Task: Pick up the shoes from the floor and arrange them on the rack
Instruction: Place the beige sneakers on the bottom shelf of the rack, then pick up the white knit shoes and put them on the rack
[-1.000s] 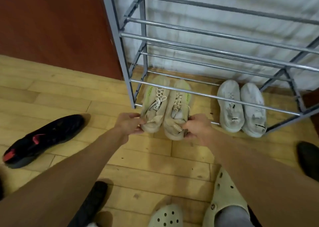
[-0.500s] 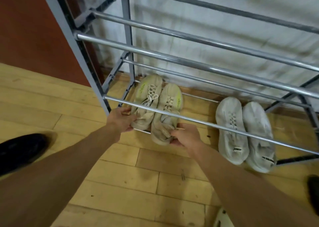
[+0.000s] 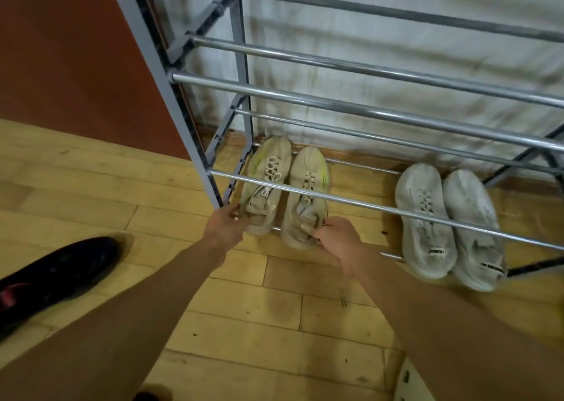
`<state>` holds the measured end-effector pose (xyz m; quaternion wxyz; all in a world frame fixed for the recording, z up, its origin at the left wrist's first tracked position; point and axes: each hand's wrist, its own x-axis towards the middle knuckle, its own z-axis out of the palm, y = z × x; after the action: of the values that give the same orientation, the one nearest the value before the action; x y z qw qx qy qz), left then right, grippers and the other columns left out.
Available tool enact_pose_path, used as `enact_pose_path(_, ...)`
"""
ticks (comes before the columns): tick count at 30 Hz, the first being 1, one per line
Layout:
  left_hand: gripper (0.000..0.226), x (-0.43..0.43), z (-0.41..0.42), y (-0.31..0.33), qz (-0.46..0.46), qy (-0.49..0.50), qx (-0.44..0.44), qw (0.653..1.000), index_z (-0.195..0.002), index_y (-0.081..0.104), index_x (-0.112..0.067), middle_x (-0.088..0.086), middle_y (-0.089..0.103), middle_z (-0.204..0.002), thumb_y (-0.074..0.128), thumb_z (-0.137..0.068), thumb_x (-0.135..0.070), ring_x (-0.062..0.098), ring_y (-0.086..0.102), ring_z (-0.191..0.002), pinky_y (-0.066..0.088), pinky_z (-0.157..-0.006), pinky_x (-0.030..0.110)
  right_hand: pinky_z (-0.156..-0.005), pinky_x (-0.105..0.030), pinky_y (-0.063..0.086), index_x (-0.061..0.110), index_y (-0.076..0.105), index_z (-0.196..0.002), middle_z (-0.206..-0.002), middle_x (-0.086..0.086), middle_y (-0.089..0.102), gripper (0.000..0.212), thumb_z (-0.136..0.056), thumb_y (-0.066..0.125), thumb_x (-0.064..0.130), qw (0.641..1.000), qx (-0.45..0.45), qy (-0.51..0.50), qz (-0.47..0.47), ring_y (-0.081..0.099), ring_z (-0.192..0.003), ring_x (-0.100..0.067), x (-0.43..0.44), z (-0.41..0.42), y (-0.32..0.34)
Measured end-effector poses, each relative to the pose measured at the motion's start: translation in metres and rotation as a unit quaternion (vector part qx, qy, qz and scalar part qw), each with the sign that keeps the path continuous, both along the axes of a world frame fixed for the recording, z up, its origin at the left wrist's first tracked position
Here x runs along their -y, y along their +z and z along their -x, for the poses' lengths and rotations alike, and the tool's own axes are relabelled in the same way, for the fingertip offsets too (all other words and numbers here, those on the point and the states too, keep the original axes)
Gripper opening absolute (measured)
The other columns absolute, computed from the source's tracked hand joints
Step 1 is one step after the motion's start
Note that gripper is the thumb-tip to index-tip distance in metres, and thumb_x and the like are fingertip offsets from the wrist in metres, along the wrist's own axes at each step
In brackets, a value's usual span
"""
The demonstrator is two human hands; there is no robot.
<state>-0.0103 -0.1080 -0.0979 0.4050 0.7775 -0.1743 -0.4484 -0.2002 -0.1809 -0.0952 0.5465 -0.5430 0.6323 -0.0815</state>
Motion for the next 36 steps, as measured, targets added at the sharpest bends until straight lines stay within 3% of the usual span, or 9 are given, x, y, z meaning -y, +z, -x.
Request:
enact_pose_path(5,0.030,-0.047,-0.003,0.039,-0.017,-0.033,-0.013,0.999,-0.121,0.059,-0.009,0.006,0.059,-0.090,0.054,-0.092,-0.007,0.018,0.054,-0.074,0.050,-0.067,0.027,-0.055,-0.025,0.036,0.010,0.058,-0.102,-0.097,-0.006,0.058,0.020,-0.084,0.051,0.016,0.982,-0.114,0.139,0.064,0.056,-0.088,-0.023,-0.037,-0.006,0.044)
enact_pose_path(12,0.012,-0.156,-0.014,0.096,-0.050,-0.185,0.006,0.981,-0.097,0.062,-0.013,0.003,0.057,-0.082,0.052,-0.095,-0.007,0.013,0.054,-0.068,0.044,-0.052,0.013,-0.081,-0.028,0.044,0.008,0.064,-0.110,-0.118,-0.009,0.062,0.025,-0.090,0.049,0.014,0.897,-0.190,0.383,0.111,0.058,-0.112,-0.028,-0.127,-0.022,0.116)
enact_pose_path(16,0.033,-0.222,-0.016,0.119,-0.119,-0.260,0.049,0.957,-0.127,0.056,-0.013,0.006,0.061,-0.116,0.050,-0.095,-0.015,0.023,0.064,-0.099,0.047,-0.080,0.026,-0.091,-0.037,0.052,0.005,0.065,-0.117,-0.123,-0.012,0.064,0.031,-0.091,0.052,0.015,0.883,-0.157,0.434,0.082,0.061,-0.111,-0.029,-0.189,-0.036,0.151)
enact_pose_path(20,0.036,-0.290,-0.017,0.113,-0.138,-0.278,0.087,0.946,-0.128,0.057,-0.016,0.005,0.062,-0.124,0.051,-0.092,-0.018,0.018,0.065,-0.097,0.044,-0.082,0.025,-0.087,-0.033,0.054,0.015,0.066,-0.115,-0.120,-0.005,0.064,0.027,-0.091,0.055,0.021,0.881,-0.126,0.451,0.075,0.061,-0.107,-0.023,-0.244,-0.045,0.163)
enact_pose_path(23,0.038,-0.338,-0.017,0.089,-0.170,-0.307,0.139,0.926,-0.131,0.055,-0.013,0.009,0.058,-0.131,0.051,-0.093,-0.017,0.022,0.057,-0.115,0.044,-0.096,0.030,-0.083,-0.030,0.053,0.016,0.066,-0.114,-0.117,-0.001,0.062,0.026,-0.092,0.054,0.022,0.882,-0.082,0.460,0.059,0.060,-0.104,-0.020,-0.278,-0.044,0.166)
enact_pose_path(25,0.044,-0.370,-0.017,0.072,-0.201,-0.334,0.195,0.900,-0.136,0.050,-0.012,0.013,0.055,-0.135,0.053,-0.092,-0.019,0.026,0.052,-0.122,0.043,-0.101,0.034,-0.088,-0.031,0.051,0.017,0.065,-0.116,-0.119,0.000,0.062,0.027,-0.092,0.053,0.021,0.881,-0.077,0.462,0.063,0.060,-0.105,-0.020,-0.296,-0.040,0.163)
enact_pose_path(28,0.056,-0.415,-0.019,0.056,-0.249,-0.450,0.312,0.799,-0.144,0.037,-0.017,0.012,0.045,-0.140,0.053,-0.091,-0.027,0.030,0.047,-0.127,0.042,-0.101,0.042,-0.096,-0.039,0.050,0.009,0.064,-0.119,-0.126,-0.011,0.063,0.032,-0.093,0.052,0.022,0.850,-0.133,0.506,0.057,0.060,-0.114,-0.030,-0.311,-0.027,0.155)
enact_pose_path(30,0.060,-0.438,-0.029,0.050,-0.271,-0.476,0.329,0.770,-0.146,0.032,-0.017,0.011,0.042,-0.142,0.053,-0.090,-0.028,0.030,0.045,-0.129,0.042,-0.101,0.044,-0.098,-0.043,0.049,0.007,0.063,-0.121,-0.125,-0.016,0.064,0.034,-0.092,0.054,0.022,0.831,-0.169,0.527,0.062,0.060,-0.114,-0.034,-0.313,-0.015,0.150)
enact_pose_path(36,0.068,-0.477,-0.042,0.030,-0.326,-0.363,0.261,0.833,-0.145,0.031,-0.007,0.017,0.036,-0.142,0.059,-0.087,-0.030,0.035,0.042,-0.129,0.038,-0.102,0.039,-0.088,-0.035,0.048,0.004,0.061,-0.123,-0.124,-0.016,0.064,0.036,-0.096,0.050,0.026,0.794,-0.240,0.555,0.066,0.060,-0.114,-0.031,-0.310,0.011,0.143)
